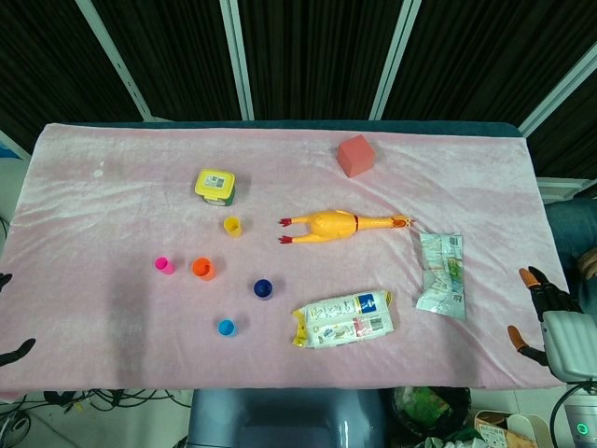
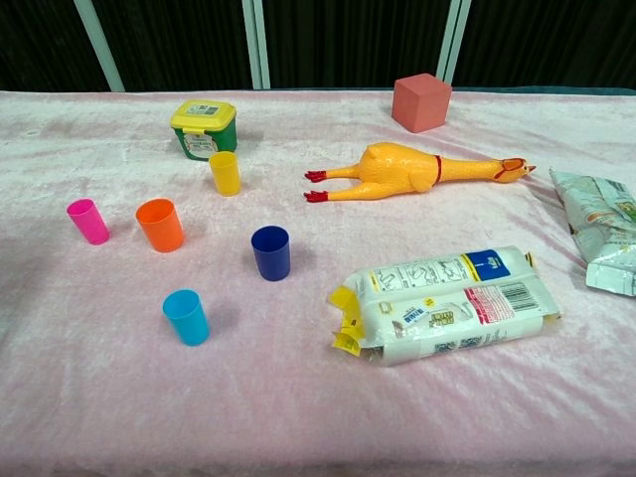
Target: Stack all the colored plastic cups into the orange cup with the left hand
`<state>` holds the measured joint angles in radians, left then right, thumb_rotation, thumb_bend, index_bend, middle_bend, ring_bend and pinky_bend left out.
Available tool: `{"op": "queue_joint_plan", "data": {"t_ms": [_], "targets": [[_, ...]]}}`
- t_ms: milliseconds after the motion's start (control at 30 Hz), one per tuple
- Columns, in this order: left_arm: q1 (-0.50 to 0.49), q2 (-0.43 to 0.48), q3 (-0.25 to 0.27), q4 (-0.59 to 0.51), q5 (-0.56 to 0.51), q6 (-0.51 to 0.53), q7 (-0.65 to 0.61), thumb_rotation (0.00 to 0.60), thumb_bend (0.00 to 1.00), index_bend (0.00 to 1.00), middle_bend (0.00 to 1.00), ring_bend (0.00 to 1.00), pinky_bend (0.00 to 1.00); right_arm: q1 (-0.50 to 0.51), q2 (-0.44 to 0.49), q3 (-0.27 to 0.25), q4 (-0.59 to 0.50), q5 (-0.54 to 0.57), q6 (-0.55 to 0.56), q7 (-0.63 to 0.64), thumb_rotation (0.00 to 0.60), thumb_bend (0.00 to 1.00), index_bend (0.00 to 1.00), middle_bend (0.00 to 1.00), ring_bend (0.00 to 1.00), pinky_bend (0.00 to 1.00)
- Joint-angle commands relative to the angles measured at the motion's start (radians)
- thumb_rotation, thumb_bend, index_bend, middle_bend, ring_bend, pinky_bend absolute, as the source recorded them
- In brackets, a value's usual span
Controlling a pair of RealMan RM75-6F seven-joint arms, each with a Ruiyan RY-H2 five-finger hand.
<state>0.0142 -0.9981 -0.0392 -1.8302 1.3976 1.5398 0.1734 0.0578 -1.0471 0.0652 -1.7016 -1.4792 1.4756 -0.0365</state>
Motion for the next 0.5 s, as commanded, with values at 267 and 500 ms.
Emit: {"op": "queue_joint_plan", "data": {"t_ms": [267,500], "targets": [[-0.014,-0.008,-0.009,0.022,0.021,-0.002,-0.016,0.6,0.11,0.12,0.12,0.05,0.08,-0.002,0.001,0.001,-0.009,0.008,-0.002,0.003,0.6,0.26,0.03,0.06,0.16,0.21],[-0.094,-0.002,-0.036,0.062,0.113,-0.056,-0.096,0.6,0.11,0.13,0.12,0.05,0.08,-0.005,0.001,0.006,-0.018,0.022,0.001,0.001,0.6,0.26,0.03,0.06,0.16,0.21]]}}
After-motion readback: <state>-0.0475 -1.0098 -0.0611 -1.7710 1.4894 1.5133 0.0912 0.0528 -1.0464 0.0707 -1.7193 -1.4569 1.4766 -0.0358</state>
